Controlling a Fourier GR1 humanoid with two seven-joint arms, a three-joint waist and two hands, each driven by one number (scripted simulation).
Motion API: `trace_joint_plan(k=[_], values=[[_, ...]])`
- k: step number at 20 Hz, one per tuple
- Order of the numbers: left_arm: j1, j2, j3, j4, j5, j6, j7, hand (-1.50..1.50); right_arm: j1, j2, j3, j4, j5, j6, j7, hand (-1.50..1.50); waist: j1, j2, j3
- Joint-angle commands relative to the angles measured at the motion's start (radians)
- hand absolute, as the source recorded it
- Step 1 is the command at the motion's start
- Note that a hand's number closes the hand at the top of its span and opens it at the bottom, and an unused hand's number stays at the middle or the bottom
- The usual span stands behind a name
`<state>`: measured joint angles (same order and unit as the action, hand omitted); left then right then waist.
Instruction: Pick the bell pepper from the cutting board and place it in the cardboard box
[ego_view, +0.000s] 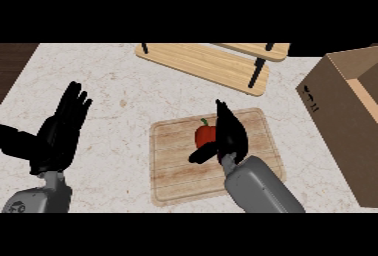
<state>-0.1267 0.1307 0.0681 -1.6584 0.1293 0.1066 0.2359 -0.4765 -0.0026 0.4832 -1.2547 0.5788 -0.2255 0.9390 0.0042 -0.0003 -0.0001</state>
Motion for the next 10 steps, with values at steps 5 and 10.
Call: trace_joint_plan(k=[5,10], values=[[0.006,-0.028,0.008,0.072,-0.019,-0.01,-0.096,0.0,0.023,-0.023,0.014,0.06,0.069,0.014,-0.132,1.5,-0.004,0.001,0.0],[-0.019,-0.042,-0.035,-0.038,-0.041,0.027,0.034,0.0,-0.018,0.002,0.058,0.02,0.159,-0.005,-0.021,1.5,-0.002,0.0,0.0]])
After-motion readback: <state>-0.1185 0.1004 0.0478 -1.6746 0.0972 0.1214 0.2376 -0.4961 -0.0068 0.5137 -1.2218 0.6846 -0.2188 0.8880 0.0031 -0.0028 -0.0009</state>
